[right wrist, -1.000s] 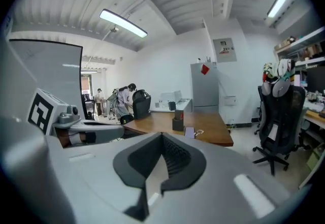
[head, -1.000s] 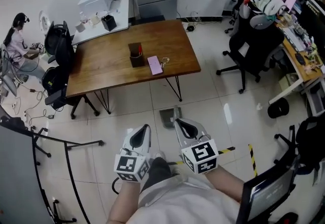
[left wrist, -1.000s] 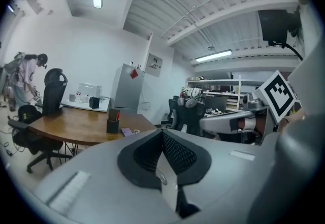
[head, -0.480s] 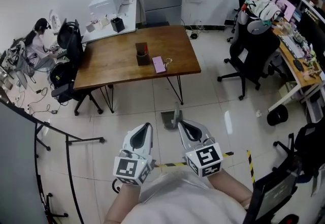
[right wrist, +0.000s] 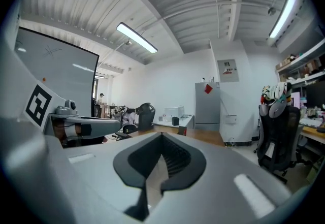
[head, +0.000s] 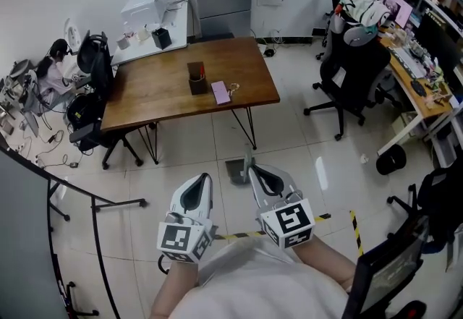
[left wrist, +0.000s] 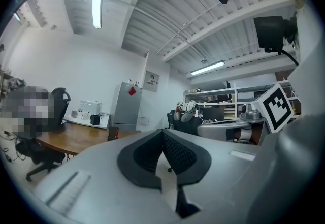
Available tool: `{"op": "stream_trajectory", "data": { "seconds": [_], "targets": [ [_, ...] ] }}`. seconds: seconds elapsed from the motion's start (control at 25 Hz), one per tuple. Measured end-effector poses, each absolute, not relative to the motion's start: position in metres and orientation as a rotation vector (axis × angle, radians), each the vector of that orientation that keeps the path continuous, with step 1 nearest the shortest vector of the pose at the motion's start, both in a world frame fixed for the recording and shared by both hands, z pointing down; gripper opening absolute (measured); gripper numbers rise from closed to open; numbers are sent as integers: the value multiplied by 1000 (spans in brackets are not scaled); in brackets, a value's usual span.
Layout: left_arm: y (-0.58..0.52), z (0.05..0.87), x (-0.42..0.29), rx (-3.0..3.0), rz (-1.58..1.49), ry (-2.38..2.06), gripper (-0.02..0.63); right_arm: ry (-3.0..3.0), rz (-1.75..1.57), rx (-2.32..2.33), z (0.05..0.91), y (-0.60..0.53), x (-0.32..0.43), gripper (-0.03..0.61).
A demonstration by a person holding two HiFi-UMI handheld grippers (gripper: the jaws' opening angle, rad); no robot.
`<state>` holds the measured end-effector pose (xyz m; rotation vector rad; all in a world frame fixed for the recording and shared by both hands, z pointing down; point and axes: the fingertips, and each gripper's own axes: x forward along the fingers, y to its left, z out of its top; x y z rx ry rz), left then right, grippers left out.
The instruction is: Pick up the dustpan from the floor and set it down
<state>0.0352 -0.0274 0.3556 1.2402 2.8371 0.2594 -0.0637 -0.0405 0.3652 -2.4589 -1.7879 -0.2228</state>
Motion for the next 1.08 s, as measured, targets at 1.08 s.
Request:
{"op": "stream_trajectory", "data": {
  "seconds": [1.08],
  "targets": [
    [-32,325,52,1140,286,2776,14,-1753,-231,-2419,363,-34,-46,2]
  ]
}}
